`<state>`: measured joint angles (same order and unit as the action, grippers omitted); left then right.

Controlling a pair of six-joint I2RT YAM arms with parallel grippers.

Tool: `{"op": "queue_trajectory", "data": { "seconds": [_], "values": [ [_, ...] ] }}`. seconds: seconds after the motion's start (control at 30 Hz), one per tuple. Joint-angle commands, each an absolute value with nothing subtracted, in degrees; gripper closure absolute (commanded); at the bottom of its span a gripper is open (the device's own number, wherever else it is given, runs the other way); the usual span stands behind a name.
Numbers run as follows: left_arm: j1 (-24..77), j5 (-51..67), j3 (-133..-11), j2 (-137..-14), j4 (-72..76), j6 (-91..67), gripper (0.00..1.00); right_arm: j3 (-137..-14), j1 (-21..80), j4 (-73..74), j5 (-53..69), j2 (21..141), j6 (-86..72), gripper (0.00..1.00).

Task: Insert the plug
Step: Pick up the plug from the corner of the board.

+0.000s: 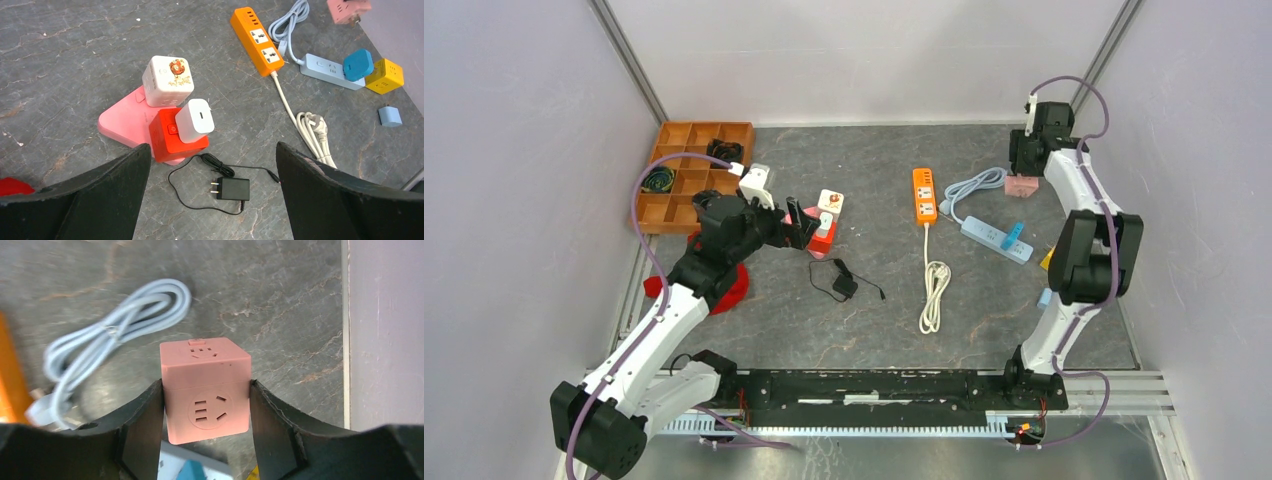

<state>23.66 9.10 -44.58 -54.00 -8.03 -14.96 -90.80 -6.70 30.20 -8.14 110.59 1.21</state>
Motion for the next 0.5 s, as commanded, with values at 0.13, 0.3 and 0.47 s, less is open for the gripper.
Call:
{"op": "queue_trajectory", "data": {
  "seconds": [0.13,0.3,0.47],
  "values": [
    [23.87,15.11,-47.20,-53.41,-4.25,-19.69,0.01,-85.43,-1.66,24.24,4.72,94.75,-6.55,0.67],
    [23.89,21.41,-47.22,-52.80,1.25,-24.79,0.01,-78.22,2.57,16.62,18.39,86.61,-12.02,0.68],
    [23.87,27.05,-46.51,-54.63,7.99,-26.62,0.01,-70.02,7.93,5.23,28.19,77.89,-18.81,0.69]
  ]
}}
